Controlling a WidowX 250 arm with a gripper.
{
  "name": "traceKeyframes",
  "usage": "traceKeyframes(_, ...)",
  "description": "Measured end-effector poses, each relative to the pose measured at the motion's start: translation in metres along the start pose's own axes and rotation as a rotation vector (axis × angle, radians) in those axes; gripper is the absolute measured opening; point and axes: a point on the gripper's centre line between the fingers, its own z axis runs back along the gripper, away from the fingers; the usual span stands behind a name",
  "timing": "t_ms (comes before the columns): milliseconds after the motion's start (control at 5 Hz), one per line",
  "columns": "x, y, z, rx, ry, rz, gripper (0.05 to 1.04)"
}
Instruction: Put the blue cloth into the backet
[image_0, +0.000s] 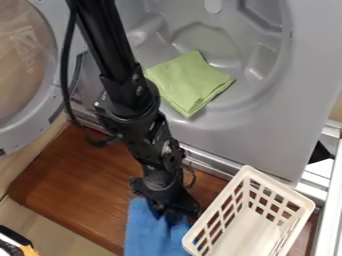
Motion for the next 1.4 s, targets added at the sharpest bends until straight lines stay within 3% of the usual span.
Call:
traceKeyframes(200, 0.003, 0.002, 0.015, -0.002, -0.015, 0.008, 0.094)
traceKeyframes(600, 0.008, 0.017, 0.061, -0.019, -0.013, 0.071, 0.083)
traceKeyframes(800, 0.020, 0.009, 0.095, -0.053, -0.055, 0.067, 0.083)
traceKeyframes(1200, 0.033, -0.049, 0.127, -0.165, -0.110, -0.054, 0.083)
traceKeyframes(1400, 0.041, -0.091, 0.114, -0.221, -0.109, -0.168, 0.083)
